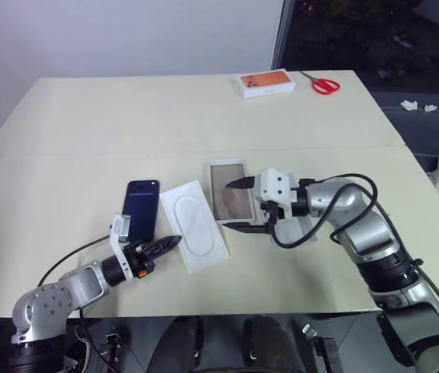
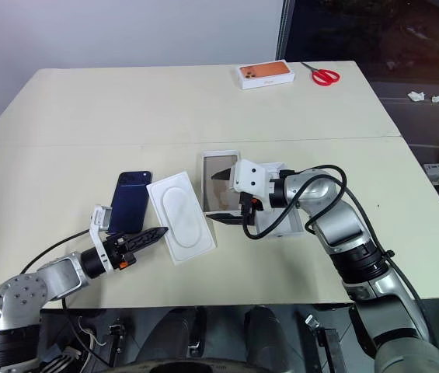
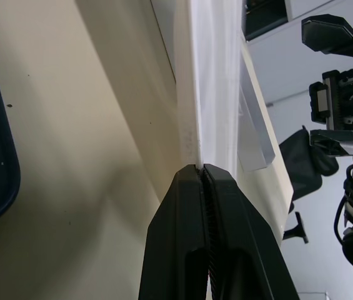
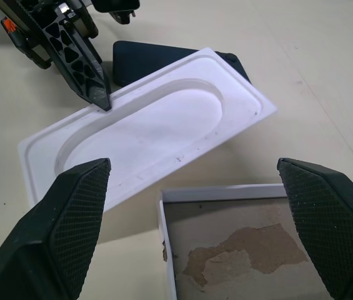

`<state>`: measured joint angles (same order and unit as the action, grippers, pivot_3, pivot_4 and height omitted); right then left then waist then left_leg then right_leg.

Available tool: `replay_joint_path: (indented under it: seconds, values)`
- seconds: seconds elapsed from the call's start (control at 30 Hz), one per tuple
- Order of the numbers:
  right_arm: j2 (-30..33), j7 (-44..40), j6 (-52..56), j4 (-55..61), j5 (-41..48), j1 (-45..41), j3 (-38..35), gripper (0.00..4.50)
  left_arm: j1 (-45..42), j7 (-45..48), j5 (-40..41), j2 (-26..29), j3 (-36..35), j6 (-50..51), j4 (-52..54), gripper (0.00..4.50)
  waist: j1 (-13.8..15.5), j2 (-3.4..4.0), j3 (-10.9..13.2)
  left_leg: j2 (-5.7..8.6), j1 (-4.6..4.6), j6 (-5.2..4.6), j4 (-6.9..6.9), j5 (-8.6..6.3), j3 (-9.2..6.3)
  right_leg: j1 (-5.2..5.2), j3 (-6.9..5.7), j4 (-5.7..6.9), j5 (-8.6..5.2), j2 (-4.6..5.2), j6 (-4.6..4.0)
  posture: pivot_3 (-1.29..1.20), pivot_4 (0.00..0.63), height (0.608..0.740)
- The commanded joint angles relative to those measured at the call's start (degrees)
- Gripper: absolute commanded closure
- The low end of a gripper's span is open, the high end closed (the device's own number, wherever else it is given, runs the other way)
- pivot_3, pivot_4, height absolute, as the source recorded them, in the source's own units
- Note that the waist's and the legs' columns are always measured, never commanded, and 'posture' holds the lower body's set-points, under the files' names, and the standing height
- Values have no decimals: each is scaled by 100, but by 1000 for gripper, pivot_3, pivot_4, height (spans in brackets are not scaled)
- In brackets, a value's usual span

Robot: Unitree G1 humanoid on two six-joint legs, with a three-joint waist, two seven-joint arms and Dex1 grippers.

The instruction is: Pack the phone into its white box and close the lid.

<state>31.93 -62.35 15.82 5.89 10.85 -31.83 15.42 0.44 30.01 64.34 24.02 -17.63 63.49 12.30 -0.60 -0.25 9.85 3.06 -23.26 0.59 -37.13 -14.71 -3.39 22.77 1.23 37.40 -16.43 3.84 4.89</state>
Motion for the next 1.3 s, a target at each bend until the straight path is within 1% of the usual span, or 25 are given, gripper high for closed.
replay_joint_path:
  seconds: [0.03, 0.13, 0.23, 0.37, 0.5, 0.57, 0.63, 0.73, 0.83, 0.87, 0.97, 1.03, 1.1, 1.3]
  values:
    - [-4, 26, -74, 133, 69, -120, -149, 0, 110, -67, 51, 40, -58, 78, -155, 4490, -2, 0, 0, 0, 0, 0, 0, 0, 0, 0, 0, 0, 0, 0, 0, 0, 150, 740]
    - [4, 37, -44, 117, 87, -81, -170, 0, 40, -20, 116, 249, -374, -44, -182, 4490, -5, -1, 1, 0, 0, 0, 0, 0, 0, 1, 0, 0, 0, 0, 0, 0, 150, 740]
    - [16, 42, 220, 101, 165, -31, -171, 0, -134, -105, 851, 650, -944, 317, -414, 4490, -36, -5, 3, -4, -2, 1, 2, 1, -1, 9, 1, 2, 0, -5, 0, 0, 150, 740]
    - [-44, 96, 587, 57, 31, -57, 90, 0, -276, 14, 1225, 1215, -1302, 601, -729, 4490, -20, -5, 4, -8, -13, 3, 4, 2, -2, 25, 1, 4, 0, -9, 0, 0, 150, 740]
    - [-246, 265, 646, -82, -354, -131, 507, 0, -409, 232, 1169, 1750, -1426, 663, -791, 4490, -20, -12, 5, -5, -13, 3, 4, 2, 0, 35, 2, 3, 0, -6, -1, 0, 150, 740]
    - [-266, 319, 613, -226, -563, -164, 657, 543, -466, 228, 1211, 1877, -1429, 715, -789, 4500, -13, -11, 6, -5, -14, 4, 4, 2, 0, 40, 3, 4, 0, -6, -1, 0, 150, 740]
    - [-198, 338, 374, -402, -873, -155, 867, 1289, -520, 221, 1292, 1958, -1446, 794, -832, 4500, -10, -12, 6, -4, -14, 4, 4, 2, 0, 45, 2, 3, 0, -5, -1, 0, 150, 740]
    - [-135, 389, 42, -688, -1232, -158, 1042, 2827, -541, 239, 1283, 2031, -1443, 830, -830, 4500, -18, -12, 6, -2, -14, 4, 4, 2, 0, 46, 3, 3, 0, -3, -1, 0, 150, 740]
    - [-193, 365, 5, -762, -1222, -183, 954, 4388, -536, 246, 1281, 2054, -1438, 863, -810, 4500, -22, -12, 6, -2, -13, 6, 6, 3, 0, 45, 3, 5, 0, -4, -1, 0, 150, 740]
    - [-195, 324, 17, -727, -1183, -193, 914, 4454, -543, 221, 1306, 2052, -1451, 887, -823, 4500, -23, -13, 6, -2, -13, 7, 6, 4, 0, 45, 3, 5, 0, -4, -1, 0, 150, 740]
    - [-165, 119, 18, -504, -988, -159, 833, 4454, -573, 188, 1339, 2052, -1464, 922, -851, 4500, -21, -13, 7, -2, -14, 7, 7, 4, 0, 45, 3, 5, 0, -4, -1, 0, 150, 740]
    - [-115, -190, 101, -133, -642, -32, 759, 4454, -629, 190, 1349, 2049, -1450, 921, -873, 4500, -21, -13, 7, -2, -14, 7, 7, 4, 0, 43, 3, 5, 0, -4, -1, 0, 150, 740]
    - [-84, -351, 130, 96, -477, 72, 723, 4454, -686, 187, 1366, 2051, -1443, 940, -907, 4500, -19, -13, 7, -2, -17, 7, 7, 4, -1, 38, 3, 5, 0, -4, 0, 0, 150, 740]
    - [-89, -500, 260, 488, -288, 338, 792, 4454, -1037, 80, 1706, 2109, -1438, 1160, -1104, 4500, -9, -15, 7, -2, -16, 7, 6, 4, -2, 41, 3, 5, 0, -3, 0, 0, 150, 740]
